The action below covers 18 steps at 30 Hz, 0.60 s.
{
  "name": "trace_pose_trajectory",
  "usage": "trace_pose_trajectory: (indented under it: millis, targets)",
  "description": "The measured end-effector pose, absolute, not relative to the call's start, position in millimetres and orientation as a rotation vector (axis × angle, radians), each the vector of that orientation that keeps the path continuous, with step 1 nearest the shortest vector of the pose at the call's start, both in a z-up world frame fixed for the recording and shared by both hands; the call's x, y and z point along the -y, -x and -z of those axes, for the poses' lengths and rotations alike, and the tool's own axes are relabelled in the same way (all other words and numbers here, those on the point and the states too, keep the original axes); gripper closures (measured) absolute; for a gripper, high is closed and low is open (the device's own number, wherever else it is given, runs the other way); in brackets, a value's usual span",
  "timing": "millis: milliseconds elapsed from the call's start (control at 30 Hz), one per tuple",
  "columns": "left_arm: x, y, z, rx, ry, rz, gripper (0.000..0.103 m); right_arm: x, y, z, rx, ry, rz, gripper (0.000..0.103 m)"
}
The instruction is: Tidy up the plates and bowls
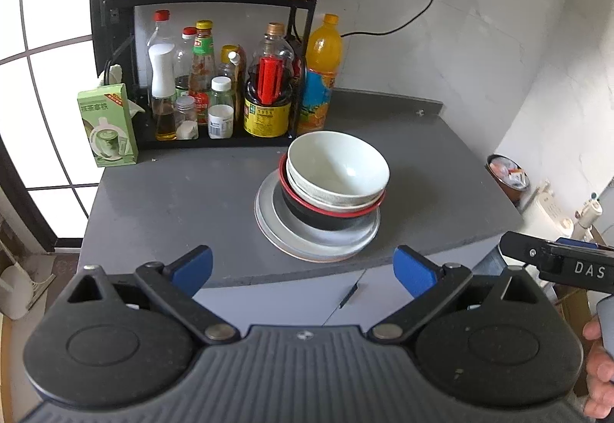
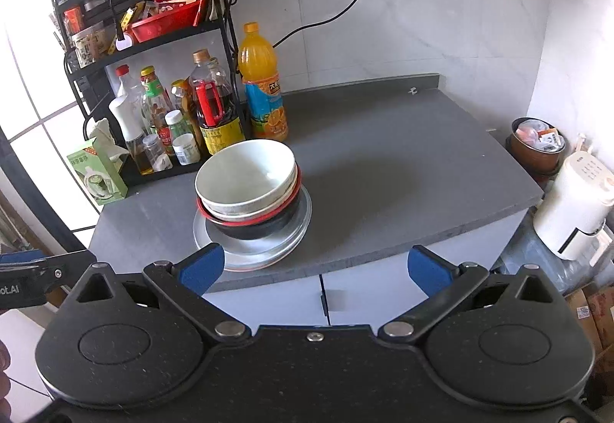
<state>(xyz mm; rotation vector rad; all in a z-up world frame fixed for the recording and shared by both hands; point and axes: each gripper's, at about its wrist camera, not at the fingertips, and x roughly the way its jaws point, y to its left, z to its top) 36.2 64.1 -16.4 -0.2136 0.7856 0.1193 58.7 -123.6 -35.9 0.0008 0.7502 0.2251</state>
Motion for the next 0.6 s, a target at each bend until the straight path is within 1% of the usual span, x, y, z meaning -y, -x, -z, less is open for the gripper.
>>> trace_pose_trajectory:
  millis: [600]
  targets:
    - [-55, -9, 8, -0.762, 0.163, -0.066, 0.003, 130, -22, 32, -0.723, 0.012, -0.209, 0.000]
